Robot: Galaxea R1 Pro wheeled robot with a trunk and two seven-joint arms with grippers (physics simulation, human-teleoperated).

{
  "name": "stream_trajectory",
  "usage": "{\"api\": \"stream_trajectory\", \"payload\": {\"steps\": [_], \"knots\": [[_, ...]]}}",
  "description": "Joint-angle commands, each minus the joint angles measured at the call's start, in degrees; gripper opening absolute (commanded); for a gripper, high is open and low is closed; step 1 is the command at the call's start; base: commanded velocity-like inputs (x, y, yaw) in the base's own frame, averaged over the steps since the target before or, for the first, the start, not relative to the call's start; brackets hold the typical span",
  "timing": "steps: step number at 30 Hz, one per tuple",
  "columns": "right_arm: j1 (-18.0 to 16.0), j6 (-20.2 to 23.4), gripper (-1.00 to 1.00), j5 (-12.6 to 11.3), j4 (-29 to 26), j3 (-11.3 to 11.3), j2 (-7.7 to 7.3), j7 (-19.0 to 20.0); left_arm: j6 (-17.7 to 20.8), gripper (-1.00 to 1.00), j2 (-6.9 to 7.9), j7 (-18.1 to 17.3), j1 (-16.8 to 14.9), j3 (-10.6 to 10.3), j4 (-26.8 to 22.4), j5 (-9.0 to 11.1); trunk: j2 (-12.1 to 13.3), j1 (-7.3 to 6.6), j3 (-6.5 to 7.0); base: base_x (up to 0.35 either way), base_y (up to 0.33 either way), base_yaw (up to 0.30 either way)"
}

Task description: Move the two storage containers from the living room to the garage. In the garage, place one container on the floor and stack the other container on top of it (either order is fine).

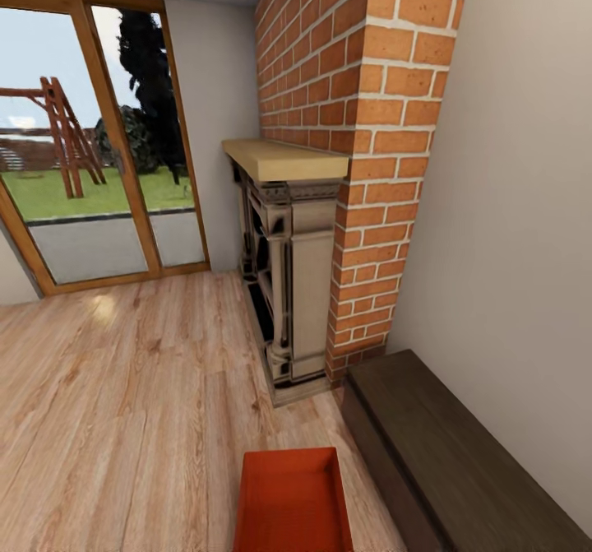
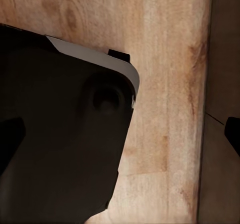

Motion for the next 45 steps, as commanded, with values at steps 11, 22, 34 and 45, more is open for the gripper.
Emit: {"api": "stream_trajectory", "payload": {"steps": [11, 22, 34, 45], "knots": [[-0.08, -0.22, 1.00, 0.46, 0.18, 0.03, -0.04, -0.47, 0.08, 1.00, -0.10, 0.18, -0.01, -0.28, 0.00, 0.83, -0.04, 0.00, -1.08, 0.000, 0.000, 0.000], [-0.08, -0.22, 1.00, 0.36, 0.18, -0.13, -0.10, -0.48, 0.25, 1.00, -0.33, 0.18, -0.01, 0.01, 0.09, 1.08, -0.04, 0.00, -2.10, 0.000, 0.000, 0.000], [-0.08, -0.22, 1.00, 0.35, 0.18, -0.18, -0.04, -0.51, 0.27, 1.00, -0.35, 0.11, -0.01, 0.04, 0.21, 1.22, -3.65, 1.98, -4.82, 0.000, 0.000, 0.000], [-0.08, -0.22, 1.00, 0.35, 0.18, -0.21, -0.13, -0.51, 0.27, 1.00, -0.27, 0.14, -0.01, 0.04, 0.20, 1.33, -8.07, 4.39, -7.81, 0.000, 0.000, 0.000]]}}
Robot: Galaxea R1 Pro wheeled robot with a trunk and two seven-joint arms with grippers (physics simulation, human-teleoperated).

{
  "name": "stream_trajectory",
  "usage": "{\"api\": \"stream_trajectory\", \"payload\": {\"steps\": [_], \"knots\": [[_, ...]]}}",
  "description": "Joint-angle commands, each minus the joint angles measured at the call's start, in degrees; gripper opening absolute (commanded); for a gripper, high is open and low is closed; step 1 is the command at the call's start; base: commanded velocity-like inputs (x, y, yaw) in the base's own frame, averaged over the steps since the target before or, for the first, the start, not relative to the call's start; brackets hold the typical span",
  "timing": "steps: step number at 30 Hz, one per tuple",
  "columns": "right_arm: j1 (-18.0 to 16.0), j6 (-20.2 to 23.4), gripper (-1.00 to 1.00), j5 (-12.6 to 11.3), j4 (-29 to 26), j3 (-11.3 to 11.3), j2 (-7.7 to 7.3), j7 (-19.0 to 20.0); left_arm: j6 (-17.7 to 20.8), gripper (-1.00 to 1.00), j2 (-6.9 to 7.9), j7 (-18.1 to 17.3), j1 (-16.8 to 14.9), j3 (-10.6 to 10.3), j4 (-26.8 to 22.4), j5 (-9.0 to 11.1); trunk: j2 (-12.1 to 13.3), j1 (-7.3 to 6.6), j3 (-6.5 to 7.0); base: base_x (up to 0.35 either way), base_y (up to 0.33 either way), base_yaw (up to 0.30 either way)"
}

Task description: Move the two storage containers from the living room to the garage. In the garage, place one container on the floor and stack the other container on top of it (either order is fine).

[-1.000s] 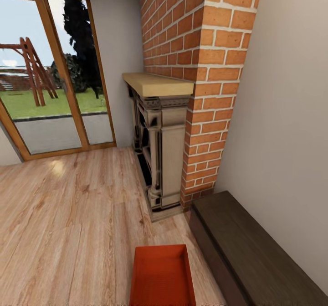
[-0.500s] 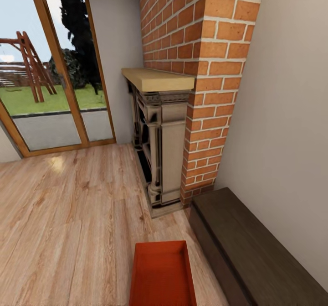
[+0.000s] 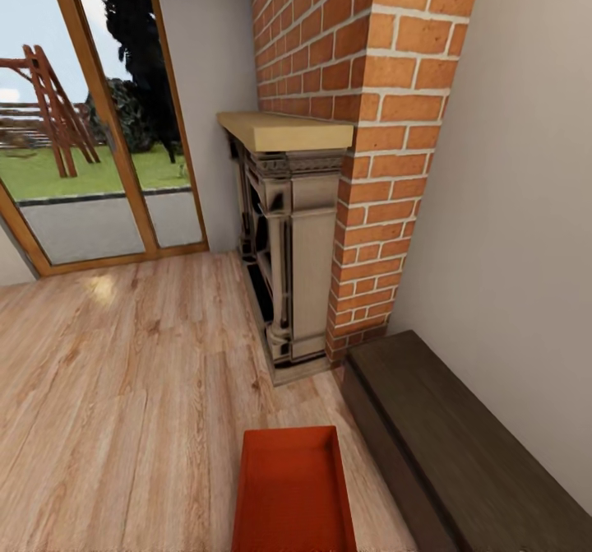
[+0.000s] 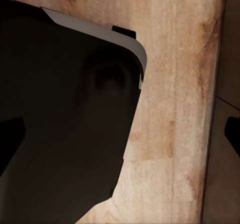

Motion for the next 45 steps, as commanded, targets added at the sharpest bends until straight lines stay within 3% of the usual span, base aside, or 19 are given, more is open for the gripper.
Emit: {"api": "stream_trajectory", "payload": {"steps": [1, 17, 45], "knots": [[-0.07, -0.23, 1.00, 0.61, 0.18, 0.17, 0.01, -0.40, 0.07, 1.00, 0.01, 0.16, -0.01, -0.49, -0.05, 0.46, -0.45, 0.23, -0.33, 0.000, 0.000, 0.000], [-0.07, -0.23, 1.00, 0.53, 0.18, 0.14, -0.06, -0.41, 0.07, 1.00, 0.10, 0.21, -0.01, -0.49, -0.06, 0.43, -6.87, 3.74, -4.68, 0.000, 0.000, 0.000], [-0.07, -0.23, 1.00, 0.61, 0.18, 0.20, -0.05, -0.40, -0.11, 1.00, 0.26, 0.20, -0.01, -0.92, -0.28, -0.05, -6.87, 3.74, -7.27, 0.000, 0.000, 0.000]]}}
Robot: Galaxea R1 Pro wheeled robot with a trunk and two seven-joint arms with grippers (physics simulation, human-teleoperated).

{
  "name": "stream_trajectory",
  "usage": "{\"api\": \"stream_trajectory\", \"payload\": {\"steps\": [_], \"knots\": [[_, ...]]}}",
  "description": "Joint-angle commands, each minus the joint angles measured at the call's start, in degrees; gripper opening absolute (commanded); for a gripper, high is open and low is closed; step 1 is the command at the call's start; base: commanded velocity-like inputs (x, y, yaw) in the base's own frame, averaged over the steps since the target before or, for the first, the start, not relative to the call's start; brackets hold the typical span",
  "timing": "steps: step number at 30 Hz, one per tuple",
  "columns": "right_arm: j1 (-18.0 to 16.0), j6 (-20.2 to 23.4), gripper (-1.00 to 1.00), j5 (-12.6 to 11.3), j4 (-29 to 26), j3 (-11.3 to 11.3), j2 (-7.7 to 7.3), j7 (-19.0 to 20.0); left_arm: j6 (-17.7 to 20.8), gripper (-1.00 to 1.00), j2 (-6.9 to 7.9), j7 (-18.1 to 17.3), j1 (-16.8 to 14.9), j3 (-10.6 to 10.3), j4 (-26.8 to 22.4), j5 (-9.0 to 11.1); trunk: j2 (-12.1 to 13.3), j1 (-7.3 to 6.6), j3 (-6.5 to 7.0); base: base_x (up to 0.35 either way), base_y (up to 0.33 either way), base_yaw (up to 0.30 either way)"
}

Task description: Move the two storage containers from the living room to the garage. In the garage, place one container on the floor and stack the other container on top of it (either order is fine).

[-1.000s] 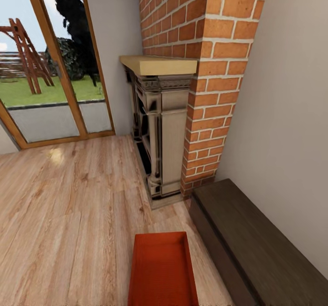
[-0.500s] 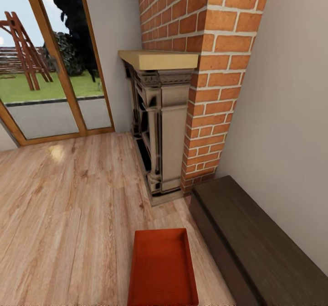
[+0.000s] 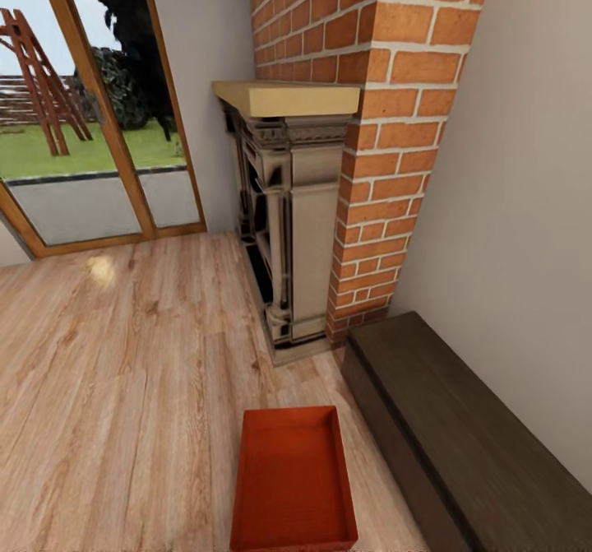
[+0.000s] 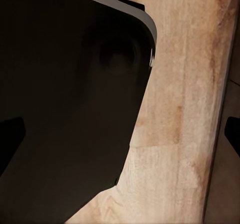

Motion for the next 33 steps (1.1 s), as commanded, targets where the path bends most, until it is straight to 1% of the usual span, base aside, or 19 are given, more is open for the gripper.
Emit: {"api": "stream_trajectory", "payload": {"steps": [1, 10, 24, 33], "knots": [[-0.07, -0.23, 1.00, 0.60, 0.18, 0.15, 0.00, -0.38, 0.05, 1.00, 0.01, 0.17, 0.00, -0.49, -0.08, 0.45, -0.03, 0.00, -0.14, 0.000, 0.000, 0.000], [-0.07, -0.27, 1.00, 0.72, 0.18, 0.35, 0.23, -0.44, 0.05, 1.00, -0.01, 0.18, 0.00, -0.49, -0.10, 0.36, -0.03, 0.00, -0.97, 0.000, 0.000, 0.000], [-0.07, -0.21, 1.00, 0.52, 0.18, 0.03, -0.11, -0.36, 0.05, 1.00, 0.01, 0.19, 0.00, -0.52, -0.11, 0.35, -0.03, 0.00, -2.26, 0.000, 0.000, 0.000], [-0.07, -0.23, 1.00, 0.65, 0.18, 0.35, 0.15, -0.28, 0.05, 1.00, 0.02, 0.19, 0.00, -0.50, -0.10, 0.35, -0.03, 0.00, -3.09, 0.000, 0.000, 0.000]]}}
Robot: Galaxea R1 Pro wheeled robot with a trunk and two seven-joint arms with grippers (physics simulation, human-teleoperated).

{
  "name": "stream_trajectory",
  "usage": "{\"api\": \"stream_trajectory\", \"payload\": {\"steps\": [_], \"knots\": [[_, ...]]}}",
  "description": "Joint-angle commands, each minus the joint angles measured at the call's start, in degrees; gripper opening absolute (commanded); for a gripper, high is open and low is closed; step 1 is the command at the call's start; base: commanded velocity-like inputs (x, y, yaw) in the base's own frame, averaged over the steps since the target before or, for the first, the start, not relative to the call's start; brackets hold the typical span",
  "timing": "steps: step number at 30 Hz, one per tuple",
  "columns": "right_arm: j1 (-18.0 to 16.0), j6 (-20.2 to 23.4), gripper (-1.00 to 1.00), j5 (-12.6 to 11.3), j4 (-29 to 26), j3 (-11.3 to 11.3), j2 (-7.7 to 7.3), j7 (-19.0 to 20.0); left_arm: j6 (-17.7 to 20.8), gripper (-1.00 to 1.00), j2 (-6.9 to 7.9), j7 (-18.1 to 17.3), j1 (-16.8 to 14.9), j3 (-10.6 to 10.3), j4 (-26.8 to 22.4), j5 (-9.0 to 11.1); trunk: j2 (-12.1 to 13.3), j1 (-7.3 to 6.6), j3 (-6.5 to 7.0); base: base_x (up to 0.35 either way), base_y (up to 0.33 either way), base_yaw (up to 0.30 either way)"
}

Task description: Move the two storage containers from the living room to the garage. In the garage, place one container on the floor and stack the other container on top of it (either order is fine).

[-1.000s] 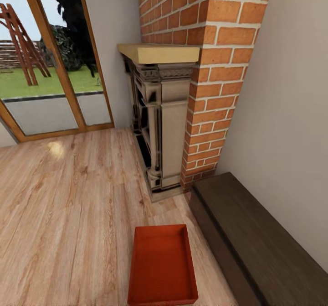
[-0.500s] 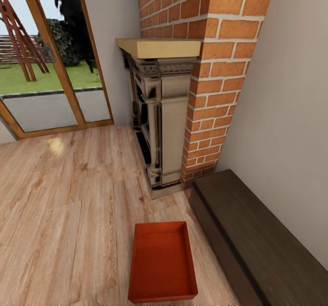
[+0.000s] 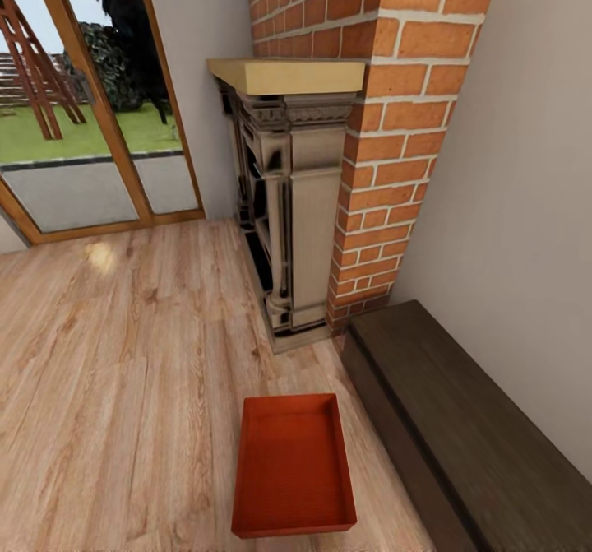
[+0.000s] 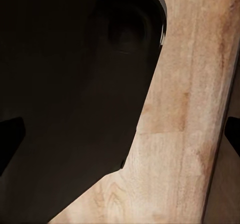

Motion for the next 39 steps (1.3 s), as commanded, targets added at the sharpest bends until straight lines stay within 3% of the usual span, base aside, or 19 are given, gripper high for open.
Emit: {"api": "stream_trajectory", "payload": {"steps": [1, 39], "knots": [[-0.07, -0.22, 1.00, 0.62, 0.18, 0.17, 0.03, -0.43, 0.05, 1.00, 0.00, 0.18, 0.00, -0.49, -0.07, 0.46, -0.02, 0.00, -0.14, 0.000, 0.000, 0.000], [-0.07, -0.21, 1.00, 0.73, 0.18, 0.26, 0.03, -0.34, 0.05, 1.00, 0.00, 0.18, 0.00, -0.49, -0.07, 0.46, -0.02, 0.00, -3.64, 0.000, 0.000, 0.000]]}}
